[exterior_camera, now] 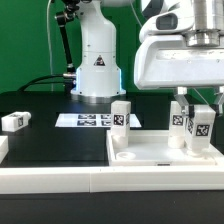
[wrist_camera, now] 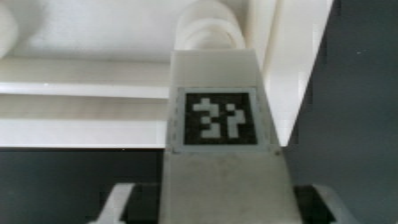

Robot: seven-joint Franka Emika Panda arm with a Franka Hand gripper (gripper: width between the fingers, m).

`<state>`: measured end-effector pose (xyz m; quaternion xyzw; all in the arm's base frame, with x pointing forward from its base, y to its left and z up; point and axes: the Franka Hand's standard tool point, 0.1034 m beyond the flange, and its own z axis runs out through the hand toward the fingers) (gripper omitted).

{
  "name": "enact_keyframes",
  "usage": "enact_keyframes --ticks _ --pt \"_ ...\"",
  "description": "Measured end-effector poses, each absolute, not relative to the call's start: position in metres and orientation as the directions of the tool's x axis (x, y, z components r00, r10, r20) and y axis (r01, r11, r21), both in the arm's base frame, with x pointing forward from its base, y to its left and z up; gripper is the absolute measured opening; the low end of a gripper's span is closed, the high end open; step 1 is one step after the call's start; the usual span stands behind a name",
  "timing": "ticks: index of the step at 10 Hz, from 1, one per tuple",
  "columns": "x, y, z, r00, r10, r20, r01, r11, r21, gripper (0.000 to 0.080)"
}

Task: Assemble square table

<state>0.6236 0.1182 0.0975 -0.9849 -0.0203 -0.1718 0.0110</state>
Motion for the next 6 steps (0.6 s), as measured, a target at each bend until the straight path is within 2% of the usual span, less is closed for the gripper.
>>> enact_keyframes --ticks 6 --pt "0.6224 0.1191 0.0913 0.922 0.041 0.384 0.05 -0.999 -0.014 0.0291"
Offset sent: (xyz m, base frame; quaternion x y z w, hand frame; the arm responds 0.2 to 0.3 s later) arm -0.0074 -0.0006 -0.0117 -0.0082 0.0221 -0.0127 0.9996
